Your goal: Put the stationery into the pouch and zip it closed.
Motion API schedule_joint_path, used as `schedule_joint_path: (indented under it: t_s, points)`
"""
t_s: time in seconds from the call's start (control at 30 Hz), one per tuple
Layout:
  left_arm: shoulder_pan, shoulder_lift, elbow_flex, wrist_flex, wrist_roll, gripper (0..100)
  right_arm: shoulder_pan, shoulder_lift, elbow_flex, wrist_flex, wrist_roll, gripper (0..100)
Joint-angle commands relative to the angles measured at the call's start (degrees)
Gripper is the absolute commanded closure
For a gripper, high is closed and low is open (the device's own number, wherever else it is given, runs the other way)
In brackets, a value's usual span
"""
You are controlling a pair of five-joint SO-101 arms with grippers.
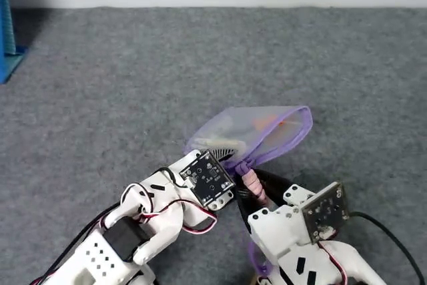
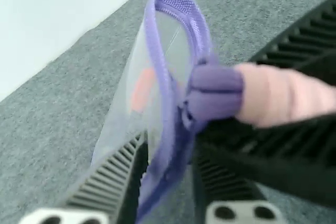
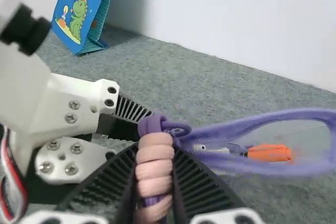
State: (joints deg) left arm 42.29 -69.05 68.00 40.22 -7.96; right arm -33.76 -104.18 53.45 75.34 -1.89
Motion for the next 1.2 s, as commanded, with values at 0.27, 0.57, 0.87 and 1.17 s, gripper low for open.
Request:
schedule_joint_path:
  t_s: [0.27,0.57,0.87,1.17]
  points:
    - [-0.1,-1.0,-1.7,4.0,0.9,99,22.2,0.1,3.2,-10.6,-0.2,99.1]
    - [-4.2,-1.0,-5.9,14.3,0.7,99,35.3,0.1,16.1,-26.8,-0.1,99.1]
    - [-7.1,-1.0,-6.0,15.1,0.6,99,44.2,0.1,25.3,-41.8,2.7,99.1]
    - [-7.1,-1.0,-6.0,15.1,0.6,99,49.8,0.1,32.1,-52.0,6.0,99.1]
